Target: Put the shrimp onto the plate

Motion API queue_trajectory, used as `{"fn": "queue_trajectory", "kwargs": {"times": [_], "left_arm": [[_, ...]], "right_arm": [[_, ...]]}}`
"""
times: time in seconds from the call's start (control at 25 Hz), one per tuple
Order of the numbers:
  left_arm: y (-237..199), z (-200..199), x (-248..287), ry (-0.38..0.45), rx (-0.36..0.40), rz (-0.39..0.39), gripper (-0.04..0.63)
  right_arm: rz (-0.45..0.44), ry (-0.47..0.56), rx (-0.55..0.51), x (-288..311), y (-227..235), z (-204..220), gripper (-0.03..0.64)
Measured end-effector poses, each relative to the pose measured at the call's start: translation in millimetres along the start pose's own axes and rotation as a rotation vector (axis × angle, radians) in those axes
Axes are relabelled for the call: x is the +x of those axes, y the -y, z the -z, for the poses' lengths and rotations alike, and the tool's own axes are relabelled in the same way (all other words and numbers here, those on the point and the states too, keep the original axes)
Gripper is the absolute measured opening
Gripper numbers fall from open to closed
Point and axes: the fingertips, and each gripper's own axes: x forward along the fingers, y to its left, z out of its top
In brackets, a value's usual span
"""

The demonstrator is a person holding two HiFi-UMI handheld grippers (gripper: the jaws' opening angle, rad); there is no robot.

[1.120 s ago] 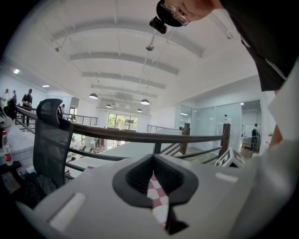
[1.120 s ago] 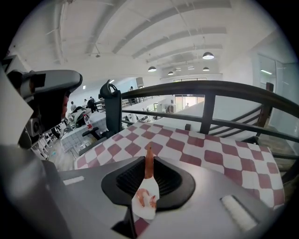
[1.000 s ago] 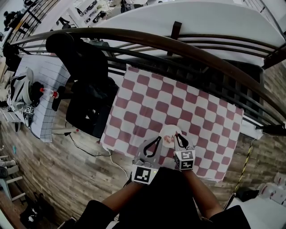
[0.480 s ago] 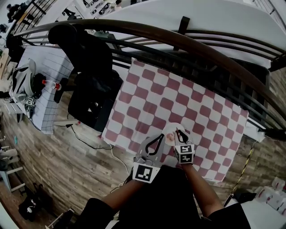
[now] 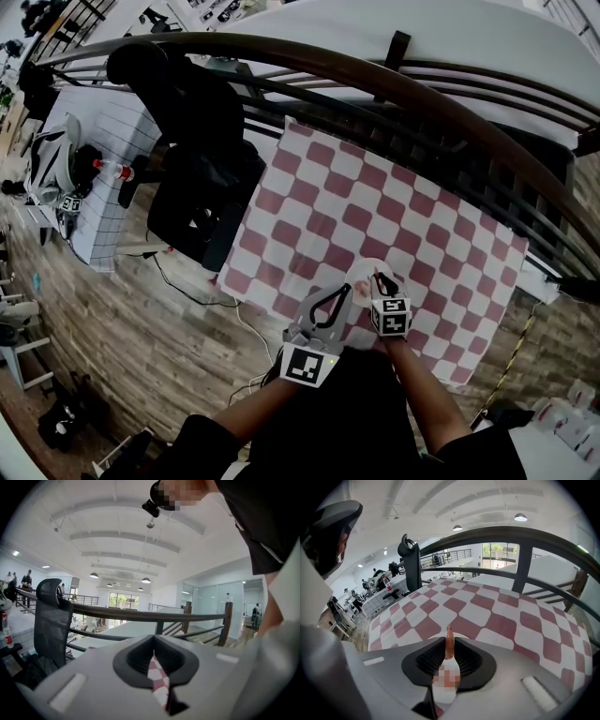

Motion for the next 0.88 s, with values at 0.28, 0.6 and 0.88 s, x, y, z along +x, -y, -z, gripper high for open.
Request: {"fn": "queue_trajectory", "kwargs": {"times": [0.28, 0.6, 0.88], "left_arm": [[-5.4, 2.1, 5.5, -0.012, 0.0, -0.016, 0.008], [-11.9, 9.6, 5.8, -0.037, -0.008, -0.035, 0.008], [-15.9, 14.0, 4.5, -0.062, -0.012, -0.048, 0.008]], "right_arm": [[-0.005, -0.049, -0.019, 15.7, 5.2, 11.2, 0.058], [-0.023, -0.101, -0.016, 30.4, 5.4, 23.8, 0.06], [-0.041, -0.15, -0.017, 40.5, 5.0, 32.9, 0.061]]}}
